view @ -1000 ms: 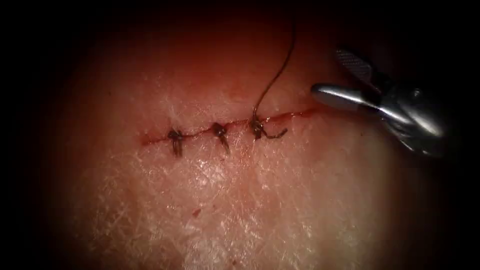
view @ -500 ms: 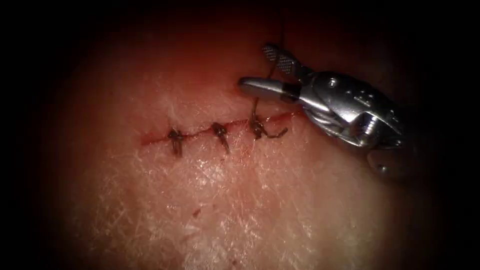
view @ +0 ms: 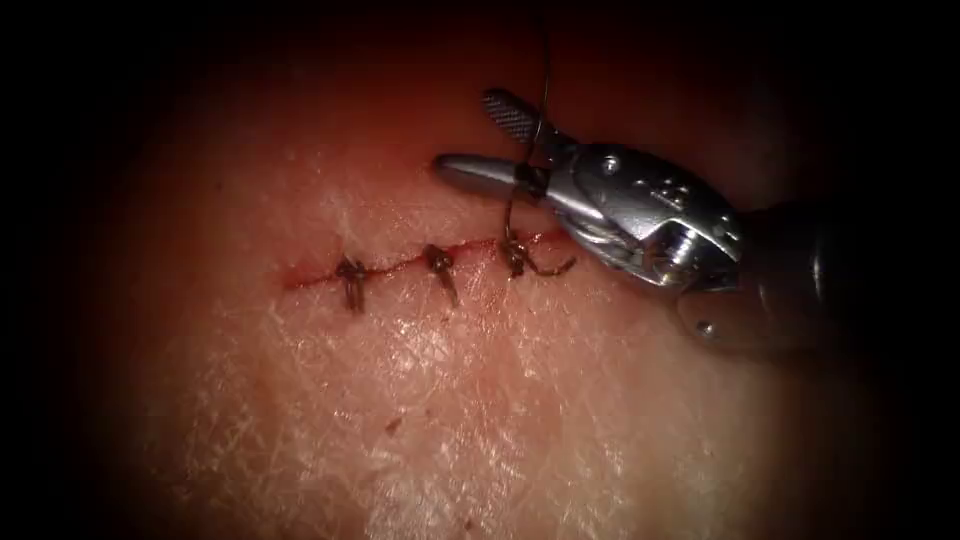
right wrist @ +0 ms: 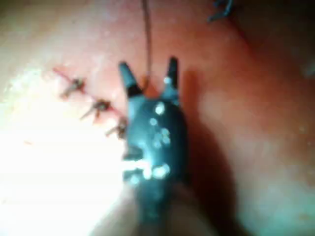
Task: Wound Closure
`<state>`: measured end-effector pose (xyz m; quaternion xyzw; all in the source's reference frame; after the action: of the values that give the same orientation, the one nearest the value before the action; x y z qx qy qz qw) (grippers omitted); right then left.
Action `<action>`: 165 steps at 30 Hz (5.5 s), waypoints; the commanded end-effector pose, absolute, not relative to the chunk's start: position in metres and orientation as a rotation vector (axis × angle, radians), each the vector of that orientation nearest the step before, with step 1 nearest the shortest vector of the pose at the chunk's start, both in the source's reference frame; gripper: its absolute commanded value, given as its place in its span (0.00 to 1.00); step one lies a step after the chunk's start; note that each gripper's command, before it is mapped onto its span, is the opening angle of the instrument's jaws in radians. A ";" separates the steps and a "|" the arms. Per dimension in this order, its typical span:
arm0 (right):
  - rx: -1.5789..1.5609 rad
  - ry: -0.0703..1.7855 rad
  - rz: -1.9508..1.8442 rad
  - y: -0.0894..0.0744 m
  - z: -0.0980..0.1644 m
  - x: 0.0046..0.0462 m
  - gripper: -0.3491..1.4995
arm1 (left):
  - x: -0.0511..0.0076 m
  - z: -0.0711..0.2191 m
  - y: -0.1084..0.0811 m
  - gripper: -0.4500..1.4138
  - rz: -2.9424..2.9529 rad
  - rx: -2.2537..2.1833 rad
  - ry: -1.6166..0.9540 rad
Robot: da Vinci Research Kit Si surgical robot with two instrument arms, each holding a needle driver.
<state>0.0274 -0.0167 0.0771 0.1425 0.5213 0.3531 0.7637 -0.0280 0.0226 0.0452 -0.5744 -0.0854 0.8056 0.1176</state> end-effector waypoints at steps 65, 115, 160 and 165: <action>0.115 1.107 0.815 -0.016 0.074 0.0095 0.95 | -0.0264 0.052 0.018 0.71 2.212 -1.555 -0.350; 0.114 1.112 0.688 -0.019 0.070 0.0117 0.90 | -0.0398 0.058 0.008 0.00 2.548 -1.092 -0.405; 0.211 1.225 0.589 -0.021 0.071 0.0246 0.91 | -0.0355 0.057 0.010 0.00 2.555 -1.144 -0.416; 0.242 1.207 0.572 -0.021 0.070 0.0224 0.90 | -0.0351 0.057 0.011 0.00 2.559 -1.145 -0.412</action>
<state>0.0219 -0.0209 0.0692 0.1115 0.5579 0.2643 0.7788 -0.0345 0.0106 0.0569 -0.3986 -0.1439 0.8926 0.1536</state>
